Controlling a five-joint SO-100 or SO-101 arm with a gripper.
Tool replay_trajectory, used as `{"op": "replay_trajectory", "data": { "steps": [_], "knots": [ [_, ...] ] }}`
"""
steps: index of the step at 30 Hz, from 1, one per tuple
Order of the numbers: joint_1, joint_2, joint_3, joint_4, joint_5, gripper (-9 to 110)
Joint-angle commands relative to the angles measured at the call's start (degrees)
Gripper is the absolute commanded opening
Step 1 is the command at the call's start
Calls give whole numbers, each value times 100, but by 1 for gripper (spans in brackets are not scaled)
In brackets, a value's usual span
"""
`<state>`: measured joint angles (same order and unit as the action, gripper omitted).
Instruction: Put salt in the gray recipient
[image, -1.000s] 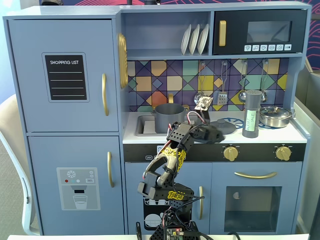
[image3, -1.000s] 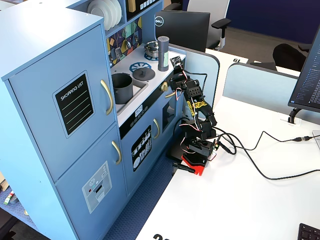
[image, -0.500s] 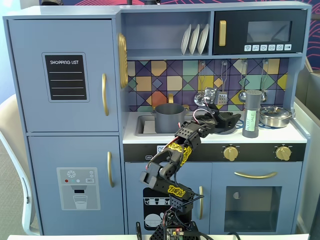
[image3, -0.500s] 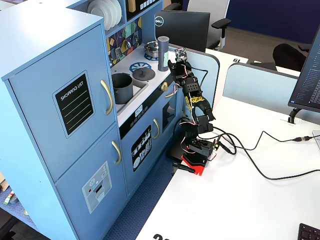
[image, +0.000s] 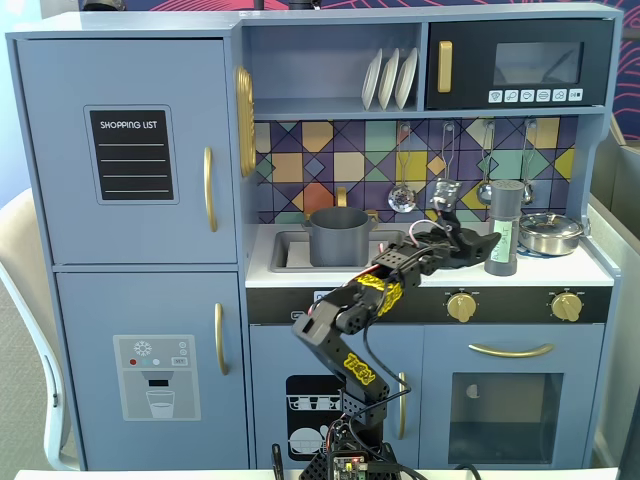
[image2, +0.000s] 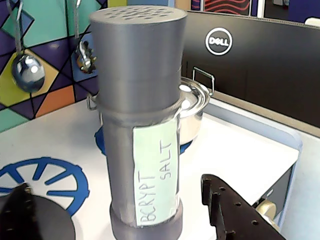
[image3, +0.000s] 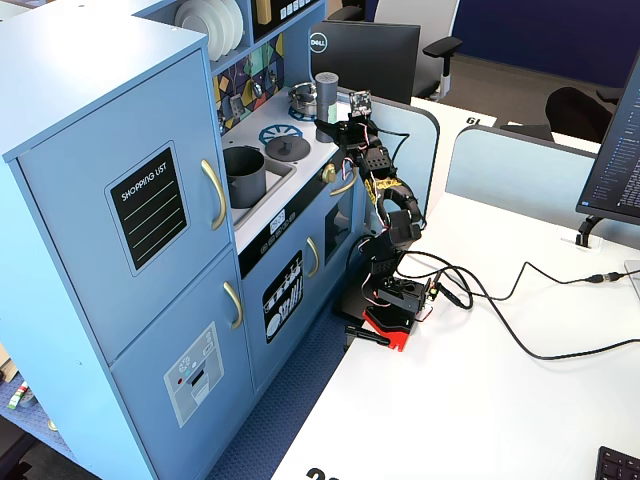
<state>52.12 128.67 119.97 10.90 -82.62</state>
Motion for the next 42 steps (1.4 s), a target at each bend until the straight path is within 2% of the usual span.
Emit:
{"op": "replay_trajectory", "data": {
  "steps": [1,28,42],
  "knots": [
    [70,-492,-844,-246,193,52],
    [26,-2962,-2443,-1679,-387,51],
    [-62,-3647,-3226,-1731,-492,46]
  ]
}}
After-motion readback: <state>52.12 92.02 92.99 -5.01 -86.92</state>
